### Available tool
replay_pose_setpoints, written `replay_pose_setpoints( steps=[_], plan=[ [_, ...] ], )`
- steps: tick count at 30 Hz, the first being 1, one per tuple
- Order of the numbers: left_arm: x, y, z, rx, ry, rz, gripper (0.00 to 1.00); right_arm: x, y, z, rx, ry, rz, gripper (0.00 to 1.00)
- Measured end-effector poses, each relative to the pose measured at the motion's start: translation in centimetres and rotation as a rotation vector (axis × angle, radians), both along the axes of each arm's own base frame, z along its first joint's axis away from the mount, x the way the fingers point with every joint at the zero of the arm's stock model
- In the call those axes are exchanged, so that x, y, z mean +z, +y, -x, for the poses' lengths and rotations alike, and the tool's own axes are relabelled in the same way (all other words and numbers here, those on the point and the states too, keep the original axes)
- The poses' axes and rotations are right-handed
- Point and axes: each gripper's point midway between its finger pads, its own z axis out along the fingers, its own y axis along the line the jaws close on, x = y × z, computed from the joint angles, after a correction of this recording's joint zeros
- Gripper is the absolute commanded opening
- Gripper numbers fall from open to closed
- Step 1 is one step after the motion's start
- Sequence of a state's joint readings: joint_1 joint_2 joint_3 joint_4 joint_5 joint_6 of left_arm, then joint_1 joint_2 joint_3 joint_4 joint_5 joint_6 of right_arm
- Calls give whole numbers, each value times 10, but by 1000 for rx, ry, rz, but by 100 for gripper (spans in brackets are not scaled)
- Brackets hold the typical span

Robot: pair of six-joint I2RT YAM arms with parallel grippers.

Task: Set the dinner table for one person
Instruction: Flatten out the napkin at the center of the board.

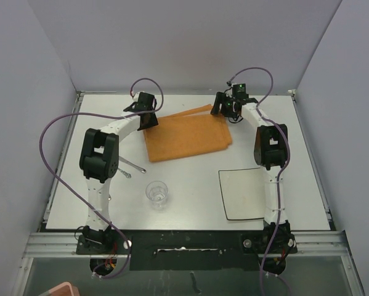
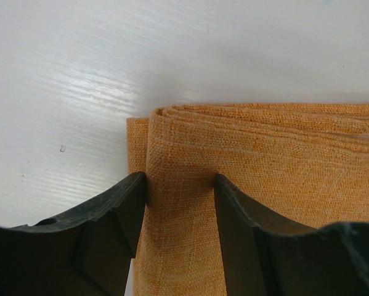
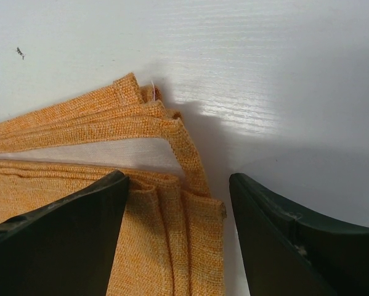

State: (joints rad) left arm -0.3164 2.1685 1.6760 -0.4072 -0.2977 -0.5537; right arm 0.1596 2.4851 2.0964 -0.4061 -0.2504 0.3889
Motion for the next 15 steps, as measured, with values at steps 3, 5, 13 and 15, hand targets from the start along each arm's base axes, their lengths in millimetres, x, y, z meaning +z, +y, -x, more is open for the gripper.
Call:
replay_pose_setpoints(
  steps=[3, 5, 13, 15],
  plan=[
    [-5, -1, -2, 2, -1, 15, 46, -1, 0, 1, 4, 2, 3, 41],
    [-9, -1, -3, 5, 3, 25, 46, -4, 2, 4, 8, 10, 4, 20],
    [-20, 0, -1, 19, 7, 59, 45, -3, 8, 7, 17, 16, 0, 0],
    [-22, 1, -1, 22, 7, 65, 44, -3, 8, 7, 14, 15, 6, 0]
  ],
)
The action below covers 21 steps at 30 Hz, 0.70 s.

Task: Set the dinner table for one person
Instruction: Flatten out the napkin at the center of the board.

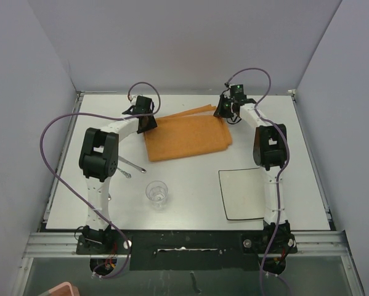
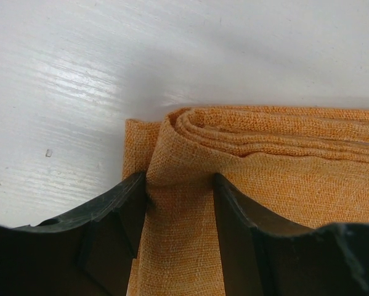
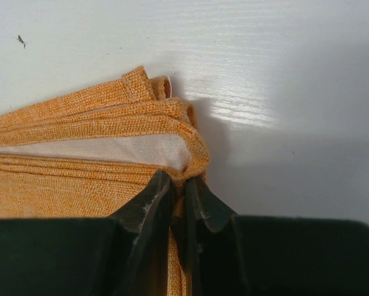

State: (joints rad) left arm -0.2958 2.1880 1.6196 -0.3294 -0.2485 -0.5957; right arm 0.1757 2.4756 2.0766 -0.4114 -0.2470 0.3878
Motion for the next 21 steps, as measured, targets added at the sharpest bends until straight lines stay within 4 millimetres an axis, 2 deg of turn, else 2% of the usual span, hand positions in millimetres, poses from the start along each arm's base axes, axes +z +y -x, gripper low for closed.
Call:
replay_pose_setpoints(
  steps=[6, 7, 10, 21],
  plan=[
    [-1, 3, -1, 12, 3, 27, 39, 1, 1, 3, -5, -1, 22, 0],
    [-1, 4, -1, 16, 4, 32, 34, 1, 1, 3, -3, -2, 24, 0],
    [-1, 5, -1, 20, 9, 42, 0, 1, 2, 4, 0, -2, 29, 0],
    [5, 3, 0, -10, 18, 48, 0, 3, 1, 16, 5, 16, 51, 0]
  ],
)
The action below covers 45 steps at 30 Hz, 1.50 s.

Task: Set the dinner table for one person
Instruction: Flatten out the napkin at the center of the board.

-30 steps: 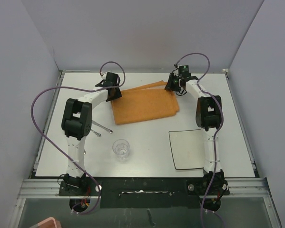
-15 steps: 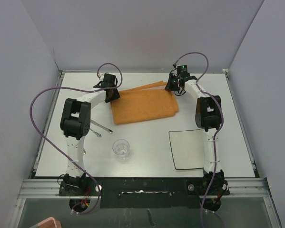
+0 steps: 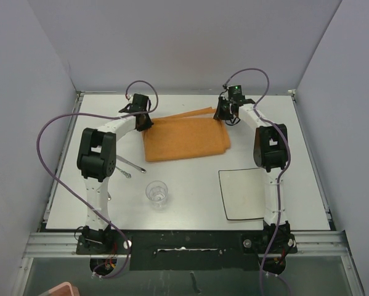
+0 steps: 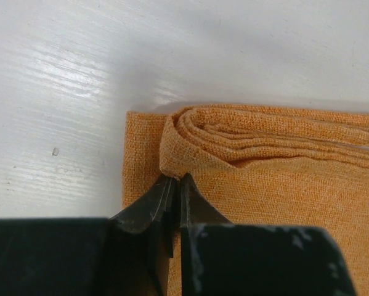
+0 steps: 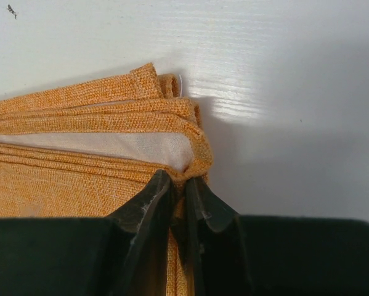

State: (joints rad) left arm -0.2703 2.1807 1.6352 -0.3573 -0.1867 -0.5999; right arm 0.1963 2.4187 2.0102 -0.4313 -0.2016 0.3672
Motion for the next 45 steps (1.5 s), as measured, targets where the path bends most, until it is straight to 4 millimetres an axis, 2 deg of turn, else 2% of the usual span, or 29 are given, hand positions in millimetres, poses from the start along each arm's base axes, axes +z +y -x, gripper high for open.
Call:
replay_pose_setpoints(
  steps=[5, 13, 21, 26, 31, 35, 45],
  plan=[
    [11, -1, 3, -20, -4, 8, 0, 4, 0, 6, 9, 2, 27, 0],
    [44, -11, 4, -80, -41, 39, 0, 22, -5, 11, 18, -10, 57, 0],
    [47, -22, 8, -121, -39, 45, 0, 33, -10, 26, 12, -8, 83, 0],
    [57, -31, 14, -147, -43, 63, 0, 54, -15, 43, 8, -29, 84, 0],
    [81, -41, 19, -177, -70, 90, 0, 91, -16, 53, 15, -99, 74, 0],
    [104, -48, 16, -198, -108, 110, 0, 116, -17, 56, 18, -160, 67, 0],
    [148, -56, 10, -235, -162, 126, 0, 144, -17, 55, 18, -225, 47, 0]
  ],
)
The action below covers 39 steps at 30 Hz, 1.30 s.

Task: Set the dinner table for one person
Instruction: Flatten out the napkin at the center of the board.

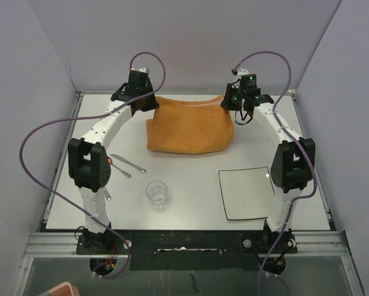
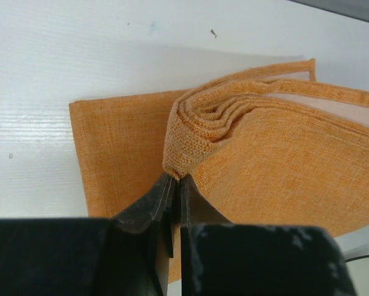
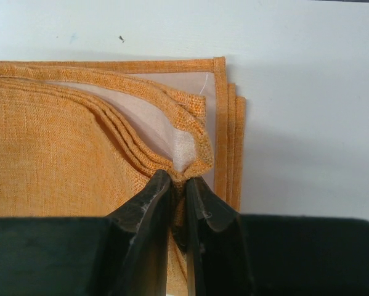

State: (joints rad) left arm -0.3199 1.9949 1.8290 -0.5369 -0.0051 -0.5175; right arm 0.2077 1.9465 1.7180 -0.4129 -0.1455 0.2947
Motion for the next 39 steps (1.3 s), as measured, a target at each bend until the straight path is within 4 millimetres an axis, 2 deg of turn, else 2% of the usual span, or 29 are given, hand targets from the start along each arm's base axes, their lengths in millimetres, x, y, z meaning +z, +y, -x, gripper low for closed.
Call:
replay_pose_setpoints(
  steps=[6, 9, 13, 17, 20, 26, 28, 31, 35, 36, 39],
  plan=[
    [45, -12, -3, -79, -77, 8, 0, 29, 0, 3, 20, -54, -34, 0],
    [78, -24, -1, -155, -153, -24, 0, 55, 3, 7, 40, -112, -56, 0],
    [121, -40, 12, -262, -257, -86, 0, 105, 3, 15, 58, -234, -72, 0],
    [165, -45, 28, -320, -359, -121, 0, 157, 5, 33, 87, -363, -59, 0],
    [191, -39, 40, -337, -413, -149, 0, 184, 5, 48, 96, -436, -41, 0],
    [220, -31, 71, -357, -463, -220, 0, 201, 1, 91, 100, -501, 19, 0],
    [231, -28, 86, -361, -487, -239, 0, 205, -1, 106, 102, -521, 42, 0],
    [241, -23, 119, -369, -537, -275, 0, 215, -4, 129, 105, -560, 73, 0],
    [250, -20, 191, -423, -623, -265, 0, 228, -9, 163, 116, -607, 94, 0],
    [258, -16, 209, -431, -637, -243, 0, 233, -12, 173, 116, -621, 95, 0],
    [295, 0, 234, -397, -699, -191, 0, 255, -23, 200, 98, -677, 83, 0]
  ],
)
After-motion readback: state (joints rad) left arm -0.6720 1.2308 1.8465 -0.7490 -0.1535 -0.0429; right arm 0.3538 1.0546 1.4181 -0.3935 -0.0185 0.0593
